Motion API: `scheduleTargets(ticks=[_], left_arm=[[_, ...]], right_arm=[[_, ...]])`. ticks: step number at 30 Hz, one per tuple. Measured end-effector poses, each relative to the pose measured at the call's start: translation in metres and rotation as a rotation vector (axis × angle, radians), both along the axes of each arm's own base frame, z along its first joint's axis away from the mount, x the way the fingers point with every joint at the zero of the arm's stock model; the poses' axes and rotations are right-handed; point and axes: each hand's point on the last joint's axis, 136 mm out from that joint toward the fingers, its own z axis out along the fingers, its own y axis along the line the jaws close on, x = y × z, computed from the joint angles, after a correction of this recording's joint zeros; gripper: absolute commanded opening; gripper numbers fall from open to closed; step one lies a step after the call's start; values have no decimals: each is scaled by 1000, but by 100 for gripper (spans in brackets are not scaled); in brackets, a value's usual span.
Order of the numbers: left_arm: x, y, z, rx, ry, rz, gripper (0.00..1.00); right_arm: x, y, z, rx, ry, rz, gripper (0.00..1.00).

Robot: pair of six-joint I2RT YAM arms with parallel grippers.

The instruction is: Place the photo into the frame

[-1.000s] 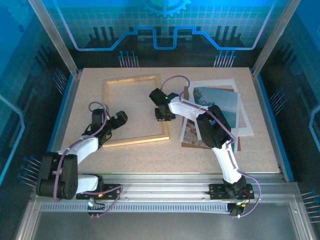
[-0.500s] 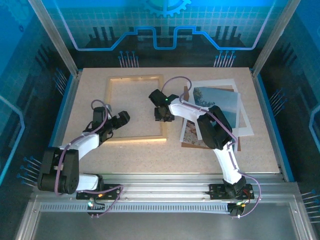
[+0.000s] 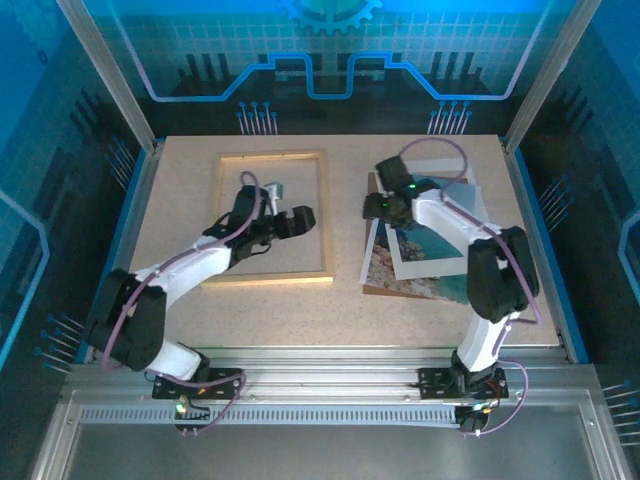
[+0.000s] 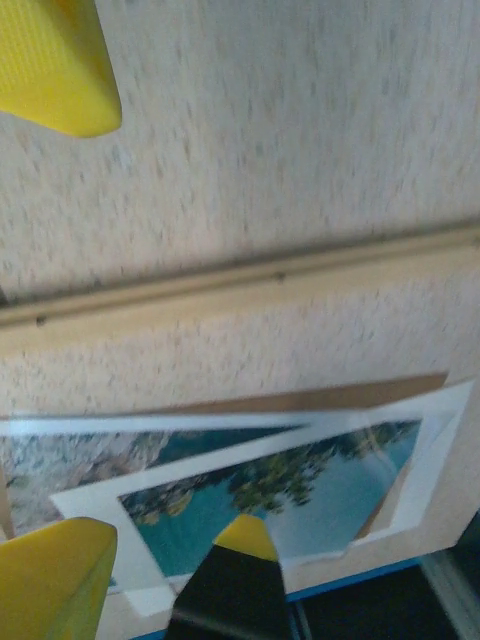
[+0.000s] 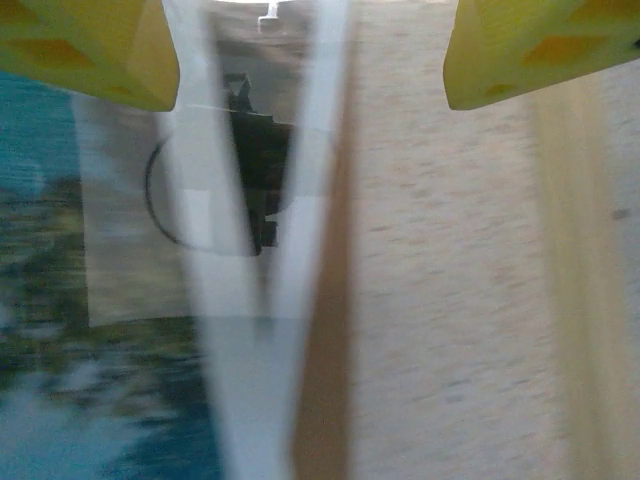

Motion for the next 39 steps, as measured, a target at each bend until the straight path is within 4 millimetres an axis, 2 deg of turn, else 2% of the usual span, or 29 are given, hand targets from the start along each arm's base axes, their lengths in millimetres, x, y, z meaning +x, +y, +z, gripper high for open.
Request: scheduleTargets(ticks=[4,7,13,16,20,27,30,39], left_arm=[[10,-61,0,-8,22,-126,99],[19,-108,-3,-23,38,-215,99],[17,-187,-15,-15,67,-352,99],[13,-214,-23,-11,81,-395,99],[9,-228,-43,8,114,-417,99],[5,-224,-85,53,201,-405,99],[5,-223,-92,58,211,-403,99],[3,-222,-97,54,226,-391,99]], right_arm=[[-13,-75,2,-17,15,-106,74],[-29,-123,1,-16,22,-195,75],[-57,-196,-18,42,55,-375,76],[-57,-218,-20,81,39,-432,77],[-44,-234,-25,118,24,-450,77],[-18,-235,-44,173,36,-393,76],[-18,-236,-53,180,51,-390,76],[-14,-239,-61,173,48,-395,77]])
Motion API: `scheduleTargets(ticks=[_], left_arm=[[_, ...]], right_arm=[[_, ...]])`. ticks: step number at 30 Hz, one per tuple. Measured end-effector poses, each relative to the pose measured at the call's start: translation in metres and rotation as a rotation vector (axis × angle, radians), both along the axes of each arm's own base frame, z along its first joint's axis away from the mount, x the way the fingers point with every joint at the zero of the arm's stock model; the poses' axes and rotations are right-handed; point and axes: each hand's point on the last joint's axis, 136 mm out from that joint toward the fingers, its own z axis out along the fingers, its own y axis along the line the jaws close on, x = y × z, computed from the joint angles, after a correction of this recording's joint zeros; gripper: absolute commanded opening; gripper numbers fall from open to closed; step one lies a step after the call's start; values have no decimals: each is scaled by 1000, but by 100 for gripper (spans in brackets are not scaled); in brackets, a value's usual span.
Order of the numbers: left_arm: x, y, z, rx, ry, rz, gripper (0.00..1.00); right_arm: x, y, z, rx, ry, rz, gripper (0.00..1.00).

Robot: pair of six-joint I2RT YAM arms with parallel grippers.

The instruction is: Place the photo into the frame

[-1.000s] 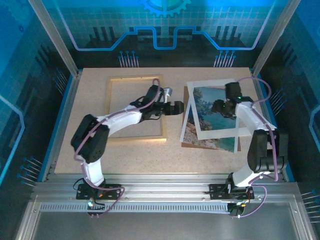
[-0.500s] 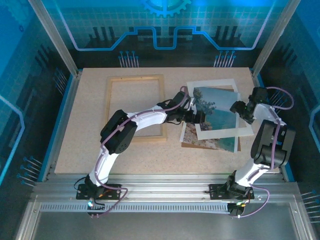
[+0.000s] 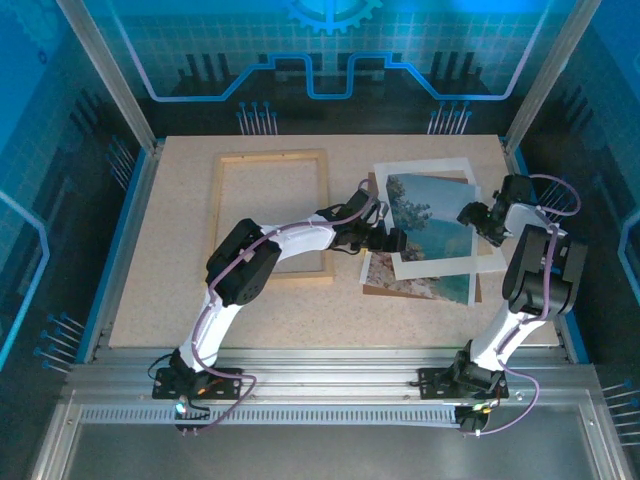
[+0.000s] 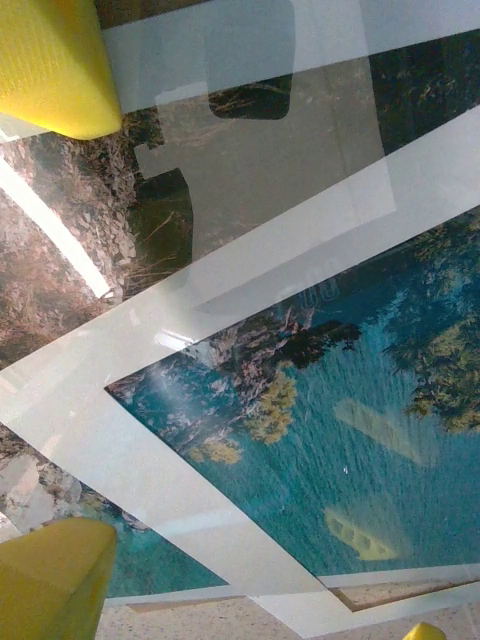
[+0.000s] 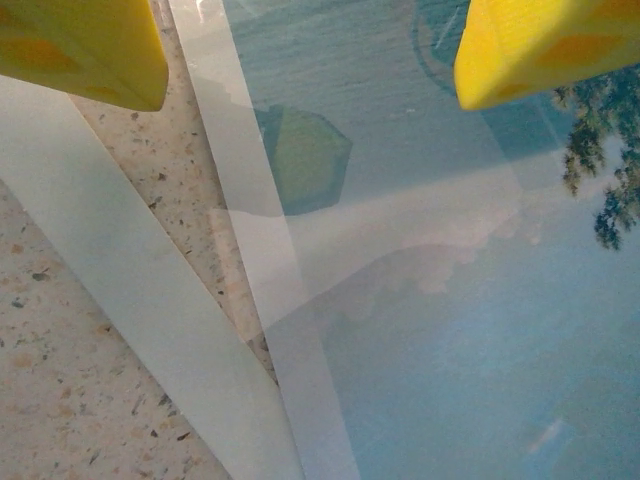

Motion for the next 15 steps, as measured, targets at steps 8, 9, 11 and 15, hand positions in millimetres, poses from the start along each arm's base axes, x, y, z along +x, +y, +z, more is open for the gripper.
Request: scheduleTargets(ticks=[8,9,11,15], left_arm=[[1,0,0,-4,-3,1,99],[1,0,-1,-3,-2,1,99],[1,0,-2,-4,-3,2,99],[3,-3,-2,-11,-5,6,99]], right_arm=[[-5,2,-21,16,41,0,77],[-5,2,-21,18,38,1,77],[-5,3,-21,20,36,2,77],[-4,2,-22,37,22,-3,77]])
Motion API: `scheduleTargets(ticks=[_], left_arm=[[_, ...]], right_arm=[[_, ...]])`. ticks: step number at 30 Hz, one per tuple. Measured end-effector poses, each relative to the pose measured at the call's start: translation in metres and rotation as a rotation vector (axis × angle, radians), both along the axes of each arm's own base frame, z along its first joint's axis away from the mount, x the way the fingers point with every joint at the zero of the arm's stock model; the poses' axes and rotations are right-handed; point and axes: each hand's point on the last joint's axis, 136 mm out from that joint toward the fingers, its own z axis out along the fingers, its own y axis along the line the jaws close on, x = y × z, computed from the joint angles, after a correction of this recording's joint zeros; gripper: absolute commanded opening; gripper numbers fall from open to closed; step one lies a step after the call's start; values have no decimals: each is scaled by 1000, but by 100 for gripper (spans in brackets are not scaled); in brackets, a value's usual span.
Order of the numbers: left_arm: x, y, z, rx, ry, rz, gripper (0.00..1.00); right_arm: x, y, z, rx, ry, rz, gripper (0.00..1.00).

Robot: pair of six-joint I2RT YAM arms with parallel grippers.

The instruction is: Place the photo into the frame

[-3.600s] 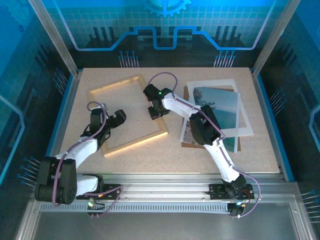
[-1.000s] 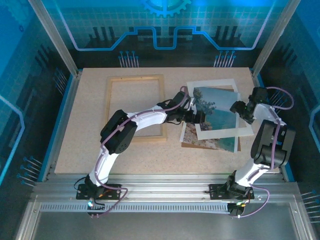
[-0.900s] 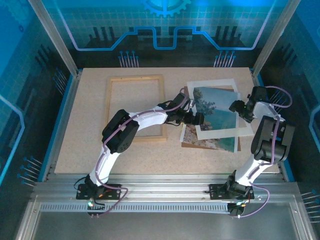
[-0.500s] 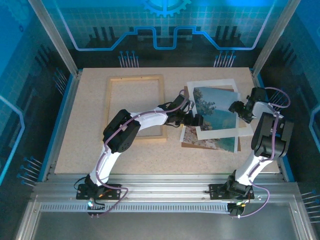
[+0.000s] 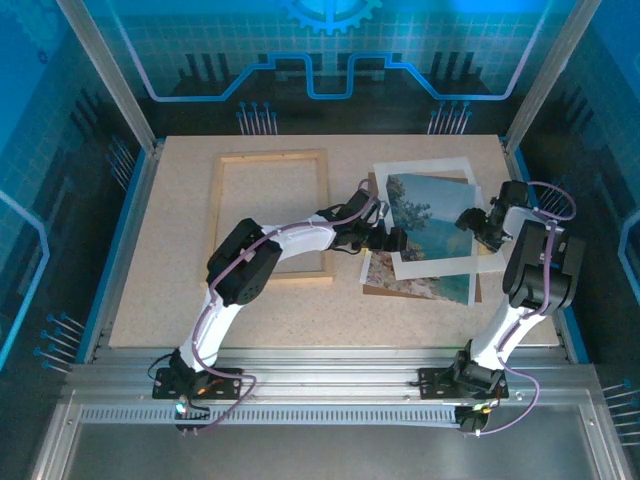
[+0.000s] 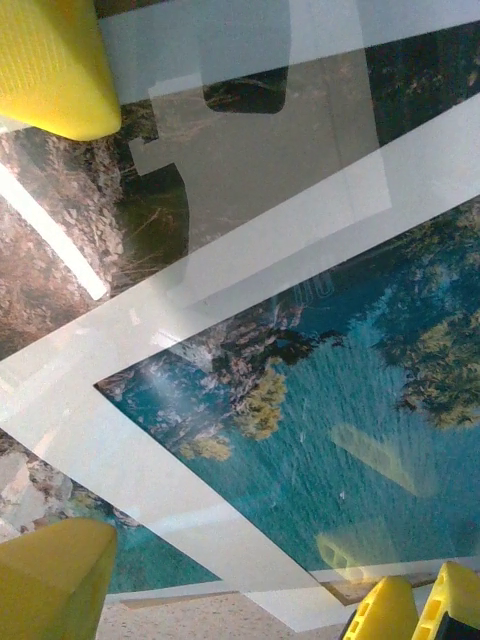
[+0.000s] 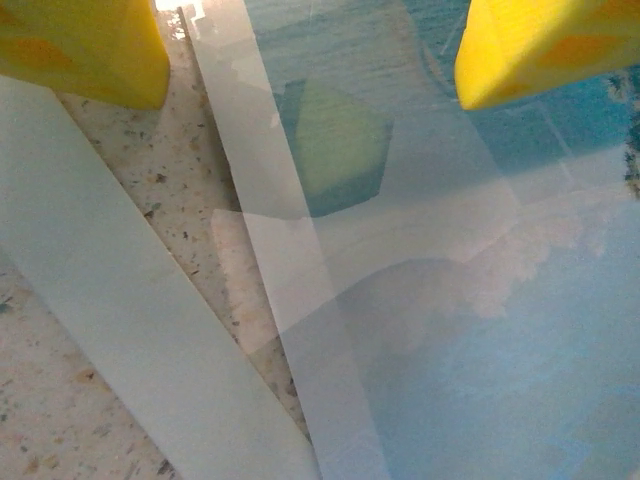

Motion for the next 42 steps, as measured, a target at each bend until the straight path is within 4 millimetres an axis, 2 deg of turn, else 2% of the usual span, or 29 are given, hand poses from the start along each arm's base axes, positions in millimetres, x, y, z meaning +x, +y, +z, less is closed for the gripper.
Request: scheduleTargets(ticks=[12,19,22,27,34,42], left_arm=[[2,-1,-1,4,5,1,99],[3,-2,0,7,8,2,99],[4,-2,0,6,8,2,99],[4,-2,0,6,7,2,99],[4,-2,0,6,7,2,99],[4,-2,0,10,11,1,99]], right_arm=[[2,2,8,30,-62,-5,77],[10,13,39,71,-175,17,78],[13,18,46,91,-210,29,77],[15,22,47,111,-226,53,76],[15,23,33,78,-187,113,75],[17,28,34,25,-193,213,72]])
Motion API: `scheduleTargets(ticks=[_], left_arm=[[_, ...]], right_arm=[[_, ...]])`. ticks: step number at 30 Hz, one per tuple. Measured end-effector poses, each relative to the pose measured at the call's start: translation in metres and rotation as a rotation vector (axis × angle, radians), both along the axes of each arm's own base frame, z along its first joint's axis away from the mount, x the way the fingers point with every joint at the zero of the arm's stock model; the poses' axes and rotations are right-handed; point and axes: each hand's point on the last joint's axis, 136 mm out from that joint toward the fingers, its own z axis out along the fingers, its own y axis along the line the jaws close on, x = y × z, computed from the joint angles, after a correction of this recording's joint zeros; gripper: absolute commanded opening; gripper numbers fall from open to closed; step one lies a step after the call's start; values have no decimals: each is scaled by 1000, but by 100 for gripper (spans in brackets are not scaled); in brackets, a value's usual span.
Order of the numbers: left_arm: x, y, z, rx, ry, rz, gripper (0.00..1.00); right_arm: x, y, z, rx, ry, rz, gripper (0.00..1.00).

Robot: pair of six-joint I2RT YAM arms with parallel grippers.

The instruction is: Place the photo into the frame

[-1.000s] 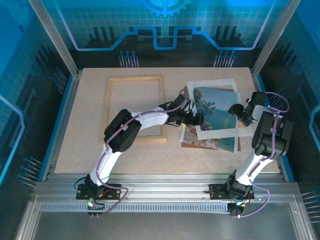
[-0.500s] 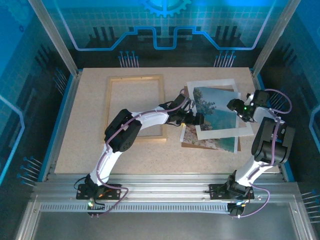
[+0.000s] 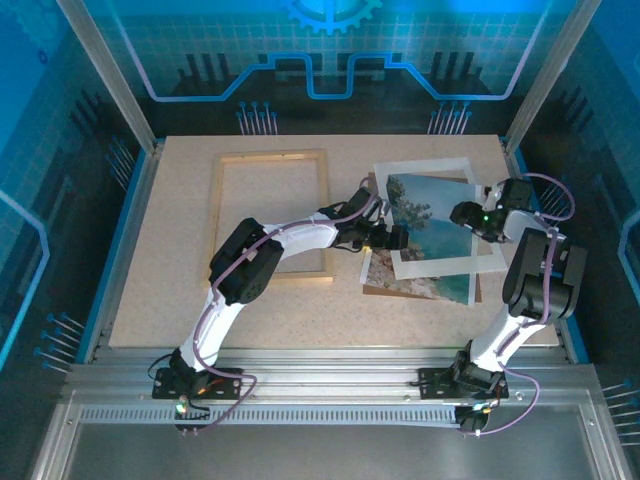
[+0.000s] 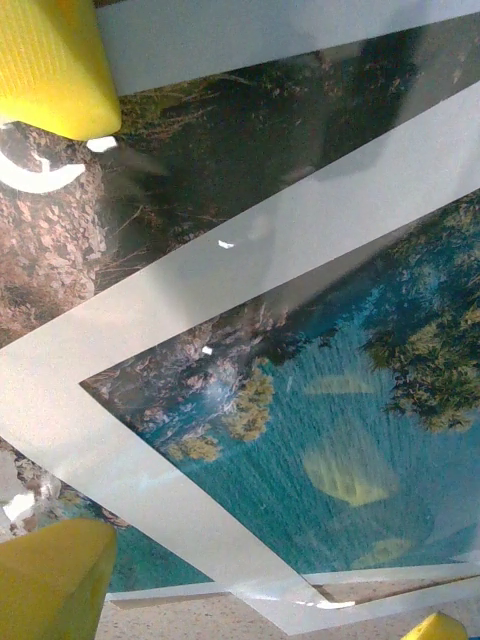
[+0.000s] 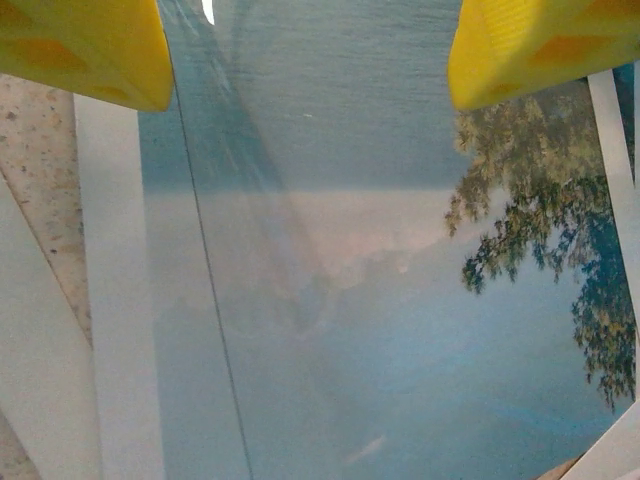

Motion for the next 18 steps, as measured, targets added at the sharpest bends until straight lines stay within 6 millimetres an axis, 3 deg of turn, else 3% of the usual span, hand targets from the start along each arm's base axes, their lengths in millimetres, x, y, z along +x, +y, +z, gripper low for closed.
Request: scheduleTargets(ticks=[4,9,15,18], left_arm=[[0,0,0,4,3,-1,99],[0,0,0,5,3,-2,99],[0,0,0,5,3,-2,99],[0,0,0,5,3,-2,99]], right_arm=[[1,7,-1,-23,-6,48,70],[1,7,-3,-55,-5,75,59],[0,5,-7,-76,-4,76,63],[-3,15,-12,-29,-20,99,67]])
